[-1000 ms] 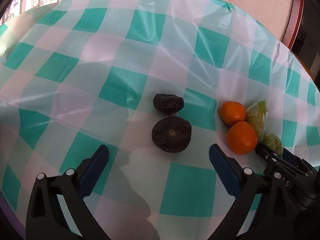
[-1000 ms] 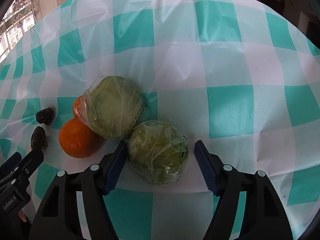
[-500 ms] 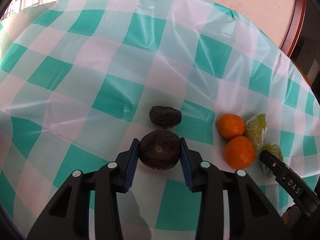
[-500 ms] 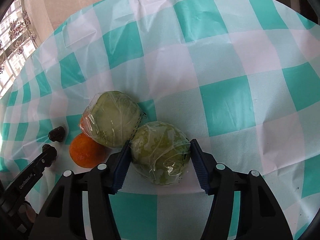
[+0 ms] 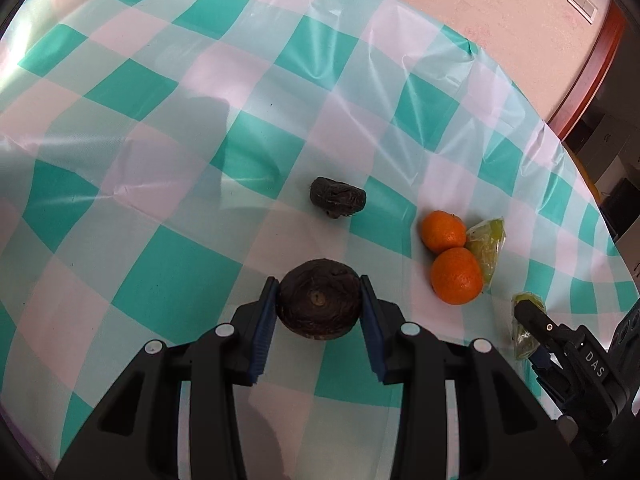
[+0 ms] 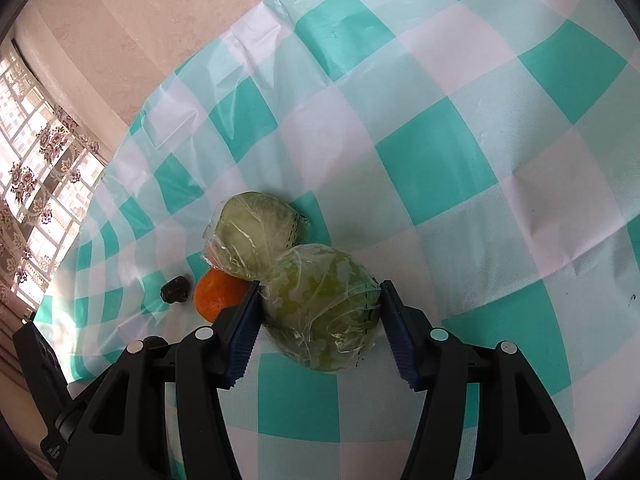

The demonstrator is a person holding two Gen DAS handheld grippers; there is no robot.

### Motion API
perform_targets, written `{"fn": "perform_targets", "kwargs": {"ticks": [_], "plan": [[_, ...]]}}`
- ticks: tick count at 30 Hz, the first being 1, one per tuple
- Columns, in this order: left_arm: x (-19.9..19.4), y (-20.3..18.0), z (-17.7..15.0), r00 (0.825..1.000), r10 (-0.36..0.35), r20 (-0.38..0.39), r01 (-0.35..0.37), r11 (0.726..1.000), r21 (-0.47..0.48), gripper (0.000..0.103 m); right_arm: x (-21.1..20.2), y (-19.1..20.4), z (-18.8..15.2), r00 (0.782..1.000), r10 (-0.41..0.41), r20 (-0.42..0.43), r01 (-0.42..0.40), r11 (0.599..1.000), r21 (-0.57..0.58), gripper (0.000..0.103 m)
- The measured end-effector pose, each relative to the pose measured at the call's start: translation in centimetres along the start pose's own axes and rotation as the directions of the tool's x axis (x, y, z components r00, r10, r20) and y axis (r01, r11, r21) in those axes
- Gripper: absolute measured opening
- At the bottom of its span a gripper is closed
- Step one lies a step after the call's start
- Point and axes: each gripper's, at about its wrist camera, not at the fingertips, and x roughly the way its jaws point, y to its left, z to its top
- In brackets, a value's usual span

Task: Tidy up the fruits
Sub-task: 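Carry the dark fruit and cabbage in both tools over the box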

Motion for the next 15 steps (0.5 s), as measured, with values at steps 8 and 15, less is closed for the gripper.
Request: {"fn": "perform_targets", "kwargs": {"ticks": [8, 15], "plan": [[-3.9, -1.9, -5.1, 0.999, -0.032, 0.035, 0.028, 0.995, 0.098, 0.040, -2.8, 2.5, -4.4, 1.000, 0.022, -0.014, -0.023, 0.997, -0.079, 0.057], [-6.5, -2.0, -9.3, 0.999, -0.053, 0.005, 0.053, 0.993, 0.107, 0.039, -4.6, 3.8, -8.2, 0.998, 0.038, -0.051, -0.042, 0.995, -0.093, 0.057]]}}
